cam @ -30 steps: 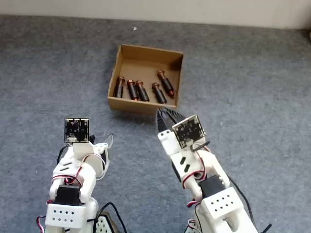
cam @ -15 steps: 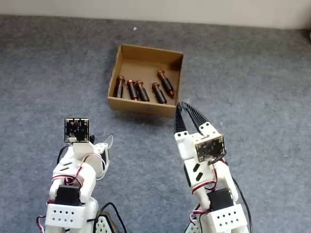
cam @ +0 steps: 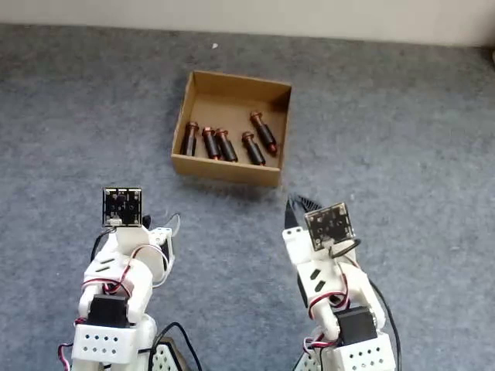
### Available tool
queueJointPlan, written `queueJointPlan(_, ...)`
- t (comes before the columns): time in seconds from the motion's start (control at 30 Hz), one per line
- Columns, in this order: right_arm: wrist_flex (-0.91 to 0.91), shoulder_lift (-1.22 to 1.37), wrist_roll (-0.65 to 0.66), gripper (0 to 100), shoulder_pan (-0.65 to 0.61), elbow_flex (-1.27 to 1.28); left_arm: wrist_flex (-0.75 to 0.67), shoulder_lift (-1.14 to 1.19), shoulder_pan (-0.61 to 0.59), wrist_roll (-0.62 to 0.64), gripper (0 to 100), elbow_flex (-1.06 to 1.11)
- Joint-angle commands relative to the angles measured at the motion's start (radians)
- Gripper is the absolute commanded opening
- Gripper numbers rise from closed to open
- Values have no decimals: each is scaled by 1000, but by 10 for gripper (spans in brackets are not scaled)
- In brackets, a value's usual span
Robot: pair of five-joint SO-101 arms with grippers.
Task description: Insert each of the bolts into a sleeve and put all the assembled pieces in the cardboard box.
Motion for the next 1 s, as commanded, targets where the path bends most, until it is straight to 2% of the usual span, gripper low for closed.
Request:
queueJointPlan(0.0, 166, -19, 6, 19, 10, 119, -23, -7, -5, -6, 200, 27)
queueJointPlan(0.27, 414, -19, 6, 19, 10, 119, -20, 1, -5, -6, 200, 27)
queueJointPlan(0.47, 576, -19, 6, 16, 10, 119, 58, -8, 1, -11, 200, 27)
queueJointPlan(0.53, 611, -18, 5, 16, 10, 119, 94, -8, 1, -63, 200, 27)
queueJointPlan(0.63, 625, -18, 3, 15, 30, 119, 144, -8, -2, -140, 200, 27)
queueJointPlan(0.83, 605, -19, -138, 15, 166, 119, 196, -8, 1, -144, 200, 27)
queueJointPlan(0.97, 611, -18, -158, 15, 231, 119, 235, -8, -4, -146, 200, 27)
